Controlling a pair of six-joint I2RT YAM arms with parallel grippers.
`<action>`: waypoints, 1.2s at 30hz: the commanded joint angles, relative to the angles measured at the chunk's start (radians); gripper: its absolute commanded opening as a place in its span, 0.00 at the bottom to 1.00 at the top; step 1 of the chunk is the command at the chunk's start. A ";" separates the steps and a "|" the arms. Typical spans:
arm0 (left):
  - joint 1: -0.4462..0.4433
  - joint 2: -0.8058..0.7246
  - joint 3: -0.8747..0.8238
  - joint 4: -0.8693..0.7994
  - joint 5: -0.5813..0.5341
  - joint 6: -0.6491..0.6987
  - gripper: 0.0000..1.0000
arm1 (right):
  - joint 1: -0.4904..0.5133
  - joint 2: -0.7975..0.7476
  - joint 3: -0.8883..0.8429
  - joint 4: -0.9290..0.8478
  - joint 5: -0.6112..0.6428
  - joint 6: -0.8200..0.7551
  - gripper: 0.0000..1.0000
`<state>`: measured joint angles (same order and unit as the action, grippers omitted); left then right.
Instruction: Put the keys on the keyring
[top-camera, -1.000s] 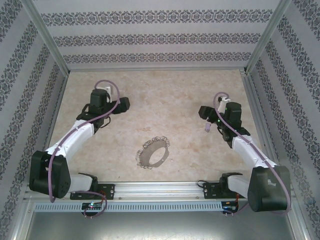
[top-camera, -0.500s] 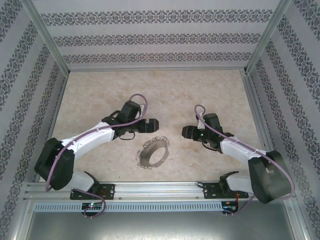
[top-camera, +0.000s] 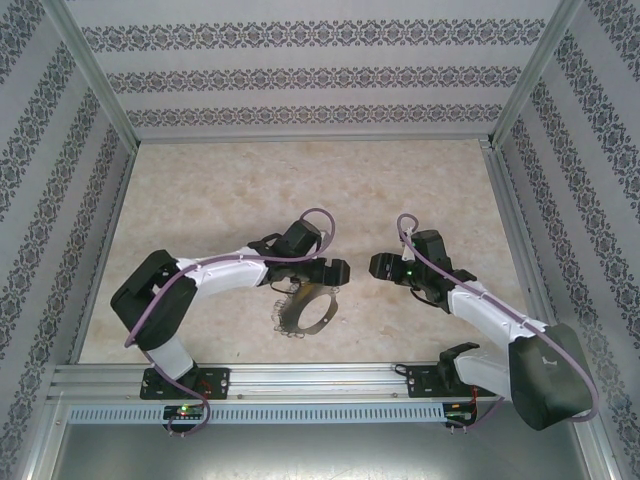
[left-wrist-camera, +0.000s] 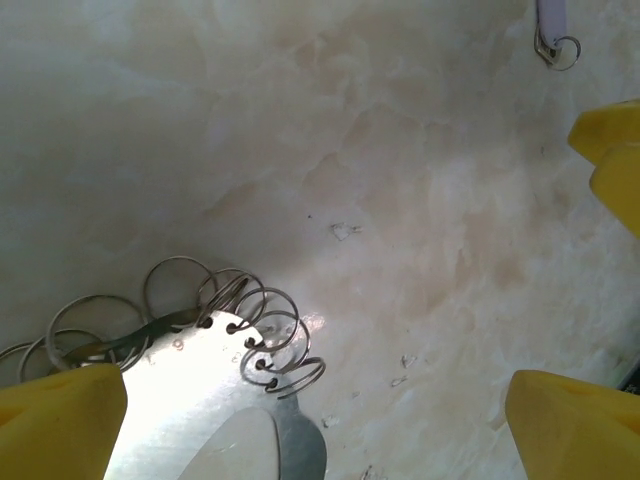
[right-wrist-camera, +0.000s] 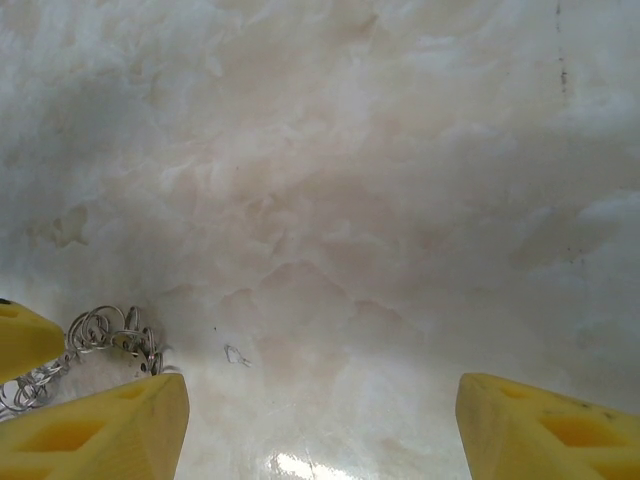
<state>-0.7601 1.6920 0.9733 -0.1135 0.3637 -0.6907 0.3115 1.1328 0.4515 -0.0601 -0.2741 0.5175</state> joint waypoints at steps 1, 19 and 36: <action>-0.010 0.022 0.032 0.062 0.031 -0.014 0.98 | -0.006 -0.025 0.005 -0.030 0.011 -0.023 0.71; -0.010 0.073 -0.011 0.114 0.039 0.001 0.98 | -0.001 -0.033 0.013 -0.048 0.029 0.022 0.69; 0.057 0.100 0.025 0.080 -0.036 0.126 0.99 | 0.088 0.014 0.027 -0.006 -0.019 0.040 0.66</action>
<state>-0.7254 1.7657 0.9768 -0.0208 0.3542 -0.6159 0.3691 1.1191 0.4519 -0.0887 -0.2749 0.5514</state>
